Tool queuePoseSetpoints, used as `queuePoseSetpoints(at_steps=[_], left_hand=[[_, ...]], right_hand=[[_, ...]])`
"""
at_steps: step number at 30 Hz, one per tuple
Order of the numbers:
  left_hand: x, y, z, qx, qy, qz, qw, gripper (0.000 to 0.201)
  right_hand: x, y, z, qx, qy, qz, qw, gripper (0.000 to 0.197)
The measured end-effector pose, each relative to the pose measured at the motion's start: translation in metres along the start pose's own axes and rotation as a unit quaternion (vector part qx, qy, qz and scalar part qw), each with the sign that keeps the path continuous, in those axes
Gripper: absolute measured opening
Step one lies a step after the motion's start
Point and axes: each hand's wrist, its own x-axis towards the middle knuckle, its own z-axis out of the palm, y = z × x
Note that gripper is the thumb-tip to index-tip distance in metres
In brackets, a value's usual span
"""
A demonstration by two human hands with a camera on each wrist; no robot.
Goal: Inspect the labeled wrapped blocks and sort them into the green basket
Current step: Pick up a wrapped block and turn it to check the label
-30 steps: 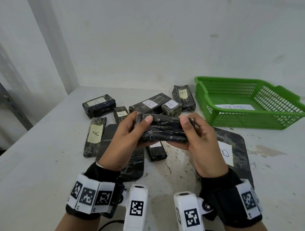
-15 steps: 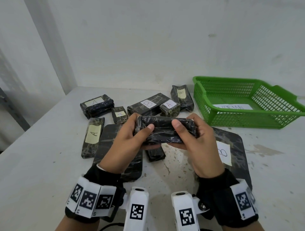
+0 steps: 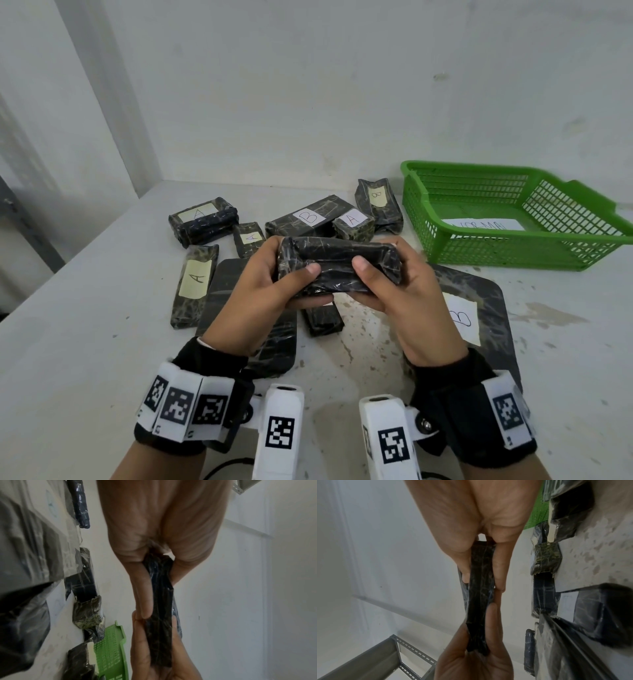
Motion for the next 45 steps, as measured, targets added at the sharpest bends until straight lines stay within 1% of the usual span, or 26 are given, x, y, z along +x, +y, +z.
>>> queuePoseSetpoints(at_steps=[2,5,8,10,12,17,20,22,27,29,32,34,35,37,38,39,41,43,45], left_hand=[[0.0008,0.0003,-0.0011,-0.011,0.006,-0.003,1.000,0.037],[0.0013,0.0035,-0.0036,-0.033,0.004,-0.008,0.999,0.043],[0.0011,0.0046,-0.0053,-0.041,-0.017,-0.018,0.999,0.048],[0.0013,0.0036,-0.0049,-0.033,-0.018,-0.018,0.999,0.053],[0.0014,0.0028,-0.0044,-0.029,-0.016,-0.012,0.999,0.054],[0.0018,0.0022,-0.0051,-0.022,-0.014,-0.008,1.000,0.051],[0.0014,0.0045,-0.0041,-0.037,-0.030,-0.020,0.999,0.044],[0.0012,0.0060,-0.0025,-0.044,-0.037,-0.027,0.998,0.042],[0.0026,0.0016,-0.0003,-0.026,-0.004,-0.010,1.000,0.023],[0.0027,0.0007,-0.0012,-0.022,0.004,-0.008,1.000,0.019],[0.0024,0.0021,-0.0015,-0.011,0.009,-0.005,1.000,0.014],[0.0021,0.0026,-0.0016,-0.010,0.013,-0.006,1.000,0.010],[0.0016,0.0035,-0.0011,-0.012,0.013,-0.007,1.000,0.011],[0.0006,0.0034,-0.0005,-0.006,0.011,-0.005,1.000,0.029],[0.0010,0.0023,0.0005,0.005,0.015,-0.001,1.000,0.035],[0.0009,0.0015,0.0018,0.014,0.023,0.006,1.000,0.035],[0.0014,-0.0018,0.0030,0.025,0.036,0.019,0.999,0.028],[0.0012,-0.0034,0.0031,0.024,0.037,0.026,0.999,0.023],[0.0005,-0.0036,0.0018,0.026,0.031,0.029,0.999,0.022]], right_hand=[[-0.0003,0.0002,0.0008,0.007,-0.010,0.010,1.000,0.028],[-0.0004,-0.0017,0.0001,0.032,-0.029,0.033,0.999,0.040],[0.0002,-0.0037,-0.0019,0.042,-0.033,0.033,0.998,0.040],[0.0003,-0.0026,-0.0030,0.037,-0.031,0.028,0.998,0.039],[-0.0002,-0.0014,-0.0025,0.034,-0.030,0.021,0.999,0.038],[0.0015,-0.0019,-0.0021,0.043,-0.028,0.022,0.998,0.038],[0.0025,-0.0014,-0.0046,0.029,-0.010,0.011,0.999,0.028],[0.0026,0.0002,-0.0047,0.017,-0.004,0.006,1.000,0.025],[0.0021,0.0009,-0.0028,0.004,-0.003,-0.004,1.000,0.022],[0.0027,0.0005,-0.0026,0.009,-0.005,0.003,1.000,0.023],[0.0027,-0.0005,-0.0030,0.013,-0.015,0.032,0.999,0.034],[0.0025,0.0000,-0.0031,0.008,-0.014,0.027,0.999,0.034],[0.0021,0.0007,-0.0026,0.005,-0.010,0.017,1.000,0.030],[0.0017,0.0020,-0.0015,-0.005,-0.003,-0.004,1.000,0.020],[0.0015,0.0025,-0.0010,-0.007,-0.002,-0.012,1.000,0.017],[0.0013,0.0026,-0.0007,-0.007,-0.003,-0.017,1.000,0.015],[0.0011,0.0020,-0.0009,-0.002,-0.004,-0.017,1.000,0.014],[0.0007,0.0004,-0.0012,0.001,-0.004,-0.003,1.000,0.017],[0.0001,-0.0008,-0.0010,0.002,-0.012,0.020,1.000,0.022]])
